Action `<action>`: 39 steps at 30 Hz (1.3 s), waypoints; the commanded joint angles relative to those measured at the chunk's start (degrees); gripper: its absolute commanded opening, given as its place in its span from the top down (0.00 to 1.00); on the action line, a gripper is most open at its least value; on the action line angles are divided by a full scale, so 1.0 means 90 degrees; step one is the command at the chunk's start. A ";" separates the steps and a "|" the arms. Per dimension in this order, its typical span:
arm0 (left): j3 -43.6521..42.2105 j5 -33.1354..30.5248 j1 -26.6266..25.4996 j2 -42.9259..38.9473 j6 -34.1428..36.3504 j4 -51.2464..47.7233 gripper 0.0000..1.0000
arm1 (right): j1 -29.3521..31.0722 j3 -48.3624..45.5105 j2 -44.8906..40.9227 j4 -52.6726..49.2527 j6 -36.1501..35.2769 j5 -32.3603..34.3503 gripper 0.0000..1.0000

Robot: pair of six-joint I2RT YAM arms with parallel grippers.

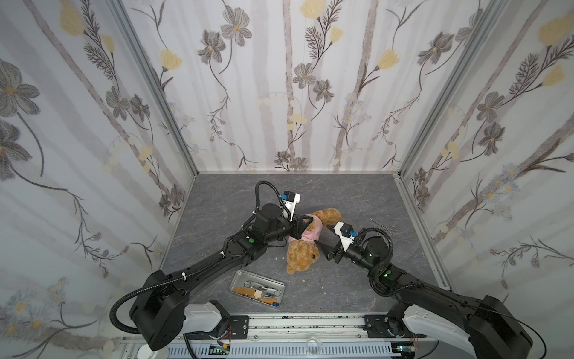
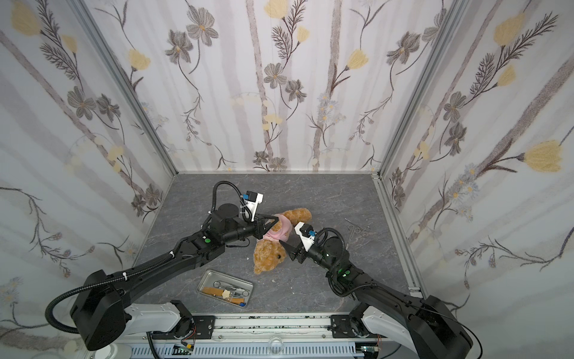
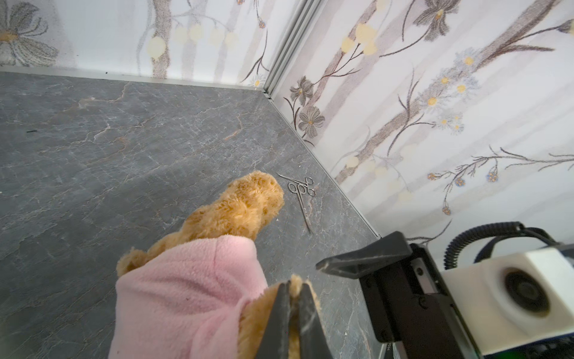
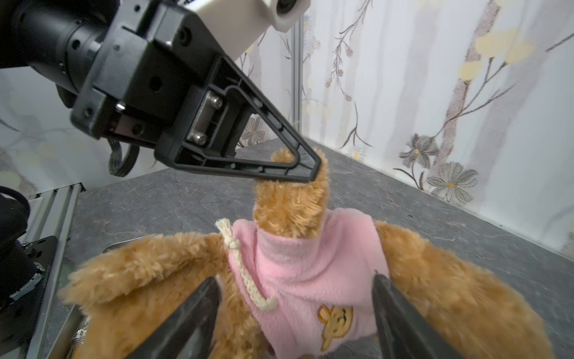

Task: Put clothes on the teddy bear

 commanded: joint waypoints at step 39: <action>0.0088 0.0545 -0.1362 0.1179 0.3697 -0.0719 0.52 | -0.1755 0.0322 -0.0708 -0.2229 0.1678 0.1629 0.18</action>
